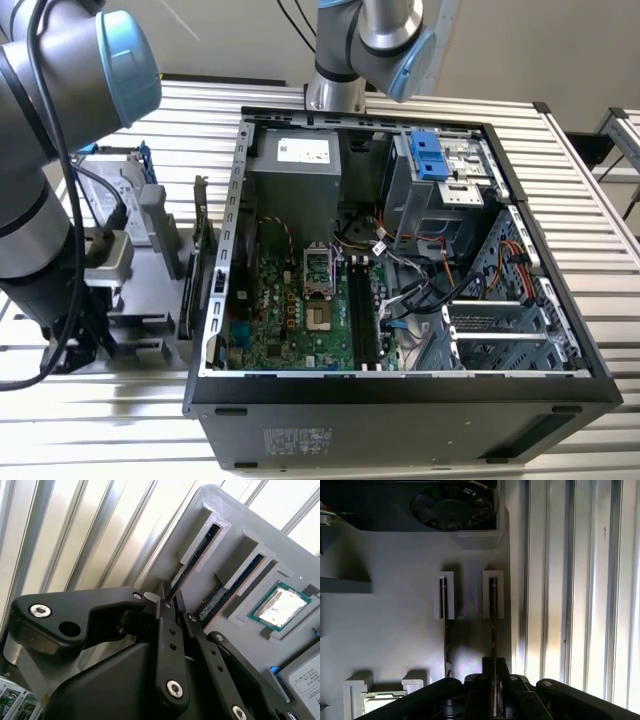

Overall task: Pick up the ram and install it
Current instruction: 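Pick up the ram and move it above insertion slot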

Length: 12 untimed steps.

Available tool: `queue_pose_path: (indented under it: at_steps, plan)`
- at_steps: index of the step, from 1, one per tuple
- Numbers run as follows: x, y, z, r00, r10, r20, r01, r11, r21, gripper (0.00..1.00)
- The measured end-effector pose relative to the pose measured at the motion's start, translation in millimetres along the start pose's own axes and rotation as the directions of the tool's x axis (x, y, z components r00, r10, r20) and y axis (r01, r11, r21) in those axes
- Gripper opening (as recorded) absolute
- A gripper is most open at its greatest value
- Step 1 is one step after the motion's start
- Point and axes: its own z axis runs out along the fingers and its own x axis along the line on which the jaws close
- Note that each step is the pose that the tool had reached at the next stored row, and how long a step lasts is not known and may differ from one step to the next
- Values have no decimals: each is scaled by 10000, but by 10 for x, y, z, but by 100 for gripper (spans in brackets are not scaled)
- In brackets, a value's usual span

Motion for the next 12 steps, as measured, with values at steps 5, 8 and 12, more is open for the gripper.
queue_pose_path:
  at_steps: [5,8,12]
  plan:
    - [-1,2,-79,10000,0,-1,0,10000,1,0]
    - [-2,3,-133,10000,0,-1,0,10000,3,0]
    - [-4,5,-200,10000,-2,-1,2,10000,2,0]
